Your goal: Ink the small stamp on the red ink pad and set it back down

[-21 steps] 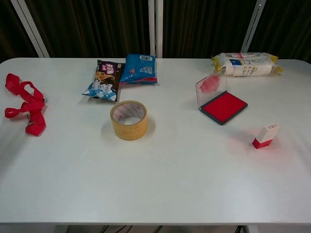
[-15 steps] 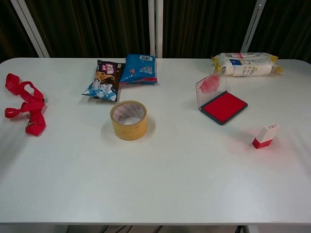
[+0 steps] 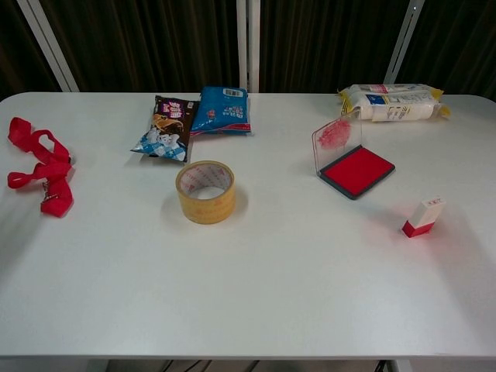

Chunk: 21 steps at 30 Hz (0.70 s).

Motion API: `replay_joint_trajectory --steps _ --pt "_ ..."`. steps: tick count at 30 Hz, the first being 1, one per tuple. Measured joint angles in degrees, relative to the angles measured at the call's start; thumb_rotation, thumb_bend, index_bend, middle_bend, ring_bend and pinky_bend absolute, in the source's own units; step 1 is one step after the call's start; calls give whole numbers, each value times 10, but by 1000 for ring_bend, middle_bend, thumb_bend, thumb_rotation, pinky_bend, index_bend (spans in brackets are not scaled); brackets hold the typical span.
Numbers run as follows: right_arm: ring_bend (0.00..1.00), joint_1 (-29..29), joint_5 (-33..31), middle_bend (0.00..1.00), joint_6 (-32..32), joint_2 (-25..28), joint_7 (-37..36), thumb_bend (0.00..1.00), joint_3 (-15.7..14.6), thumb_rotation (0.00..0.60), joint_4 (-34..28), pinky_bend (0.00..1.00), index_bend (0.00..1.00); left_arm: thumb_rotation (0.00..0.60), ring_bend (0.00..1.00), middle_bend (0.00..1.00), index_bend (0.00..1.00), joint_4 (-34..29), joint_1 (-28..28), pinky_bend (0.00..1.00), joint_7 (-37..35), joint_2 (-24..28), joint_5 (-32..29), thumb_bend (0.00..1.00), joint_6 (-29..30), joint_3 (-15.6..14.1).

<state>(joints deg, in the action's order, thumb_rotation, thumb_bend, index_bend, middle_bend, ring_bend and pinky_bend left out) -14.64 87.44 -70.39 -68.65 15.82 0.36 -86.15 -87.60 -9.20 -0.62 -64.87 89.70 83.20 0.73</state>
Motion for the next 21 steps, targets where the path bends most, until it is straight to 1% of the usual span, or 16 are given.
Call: replay_joint_trajectory --steps 1,2,3,4,5,6,7,10,14,21 --pt "74 -10 7 0 7 -11 12 140 1 600 1 152 0 438 140 131 110 2 0 245 -2 -1 0 55 0 0" --pt "205 -17 13 6 10 -20 20 142 3 600 2 362 0 437 140 131 110 3 0 245 -3 -1 1 55 0 -1" --pt "357 -23 19 30 12 -28 27 143 4 600 5 573 0 436 140 131 110 4 1 246 -4 0 1 55 -1 -2" --pt "538 -30 26 69 14 -40 33 143 6 600 8 777 0 435 140 131 110 5 1 246 -4 1 1 56 0 -2" --pt "661 -36 29 108 17 -47 35 143 6 600 9 885 0 434 140 131 110 6 2 246 -6 1 0 56 0 -2" --pt "727 -40 31 129 22 -53 36 143 7 600 9 935 0 433 140 131 110 7 2 246 -8 1 0 56 0 -2" --pt "751 -45 31 132 30 -56 38 143 7 600 9 949 0 433 140 131 110 8 3 247 -10 1 -1 55 0 -3" --pt "765 -58 31 134 48 -69 48 144 8 600 15 954 12 435 140 131 111 13 5 246 -17 2 -3 55 0 -4" --pt "773 -70 24 147 65 -94 57 143 9 600 28 954 94 437 140 131 111 18 7 247 -23 4 -6 55 -2 -5" --pt "787 -81 14 203 78 -125 61 151 8 600 55 959 188 438 140 132 111 28 4 248 -35 3 -9 55 -13 -6"
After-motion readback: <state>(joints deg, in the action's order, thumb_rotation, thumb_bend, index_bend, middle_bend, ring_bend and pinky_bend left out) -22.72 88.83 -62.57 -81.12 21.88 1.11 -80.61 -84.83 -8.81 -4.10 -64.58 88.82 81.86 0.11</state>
